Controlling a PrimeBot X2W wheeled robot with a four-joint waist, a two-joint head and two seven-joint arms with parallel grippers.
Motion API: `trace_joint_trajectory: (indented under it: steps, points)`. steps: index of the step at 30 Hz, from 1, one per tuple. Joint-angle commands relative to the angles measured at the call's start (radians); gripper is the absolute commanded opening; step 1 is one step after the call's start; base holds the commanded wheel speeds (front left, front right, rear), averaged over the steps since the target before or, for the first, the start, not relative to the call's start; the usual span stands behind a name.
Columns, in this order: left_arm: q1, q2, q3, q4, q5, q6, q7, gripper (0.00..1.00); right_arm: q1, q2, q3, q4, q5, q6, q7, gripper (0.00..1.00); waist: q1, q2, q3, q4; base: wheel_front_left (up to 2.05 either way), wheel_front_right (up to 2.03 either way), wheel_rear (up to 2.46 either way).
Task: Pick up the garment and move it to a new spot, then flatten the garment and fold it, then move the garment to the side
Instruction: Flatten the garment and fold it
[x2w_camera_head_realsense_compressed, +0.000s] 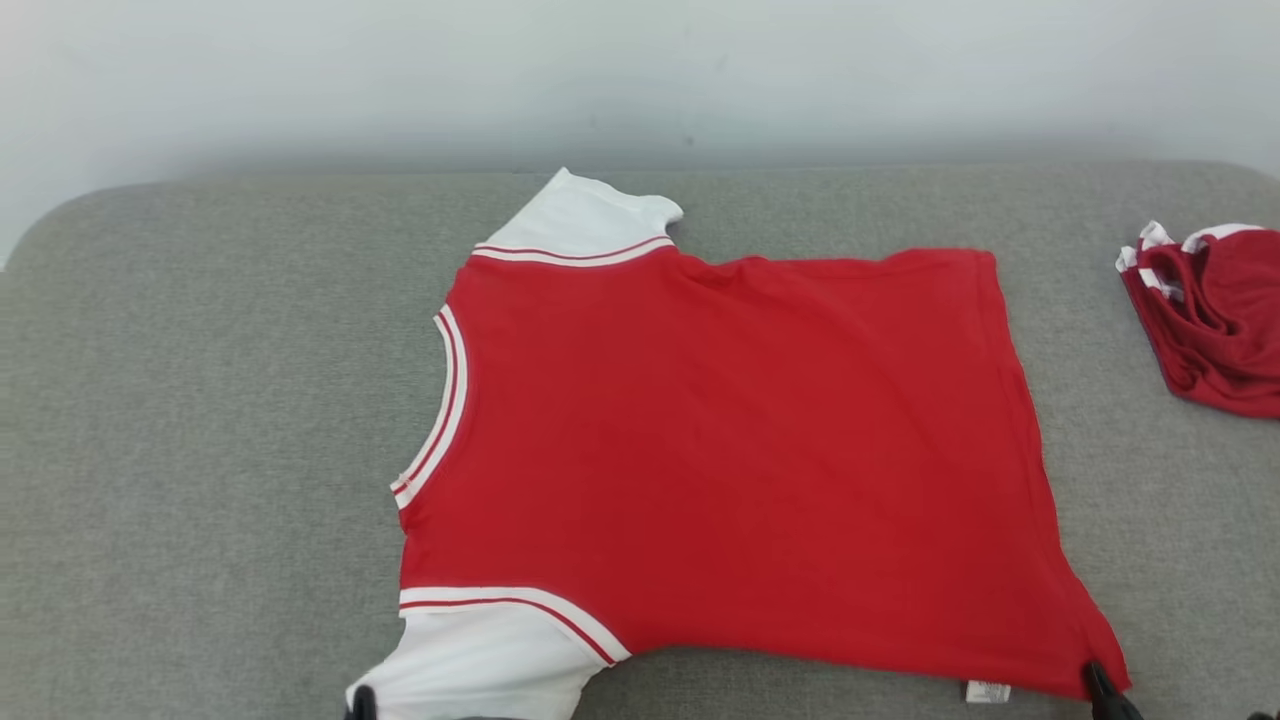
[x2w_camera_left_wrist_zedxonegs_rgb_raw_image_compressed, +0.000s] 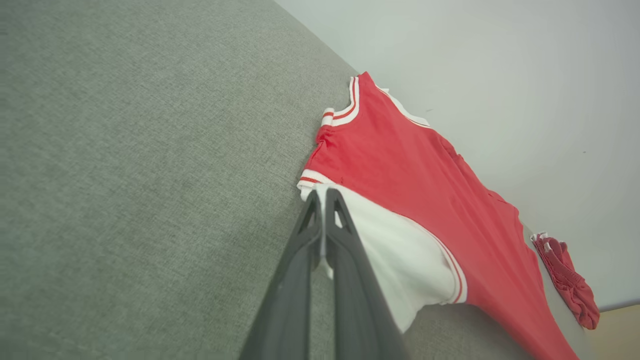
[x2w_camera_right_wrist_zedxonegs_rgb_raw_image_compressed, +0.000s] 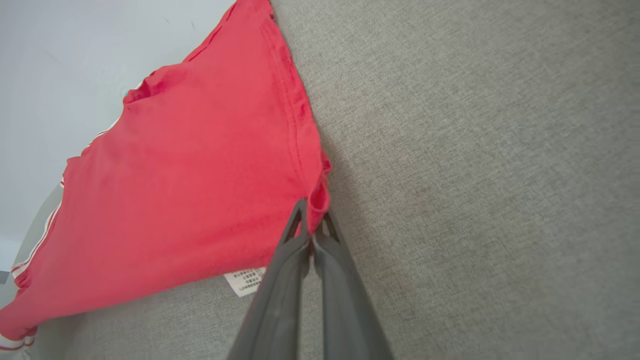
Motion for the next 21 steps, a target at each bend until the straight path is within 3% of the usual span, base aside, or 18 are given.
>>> trace_joint_trajectory:
  steps: [1,11,21]
  points:
    - [0.013,-0.003,-0.001,0.002,0.001,0.001,-0.001,0.0,0.018,0.01,-0.013,-0.008,-0.012,-0.003,0.007,0.0,0.0001,0.0,-0.013,0.014,0.0,0.0,0.0]
    - [-0.074,0.049,-0.034,0.002,0.047,-0.034,0.032,0.0,-0.013,0.064,-0.028,-0.06,-0.066,-0.003,0.098,0.0,0.0001,0.0,-0.016,-0.016,0.0,0.0,0.0]
    - [-0.311,0.121,-0.064,0.066,0.102,-0.091,0.108,0.0,-0.146,0.094,-0.05,-0.008,0.019,-0.003,0.179,0.0,0.0001,0.0,0.035,-0.066,0.0,0.0,0.0]
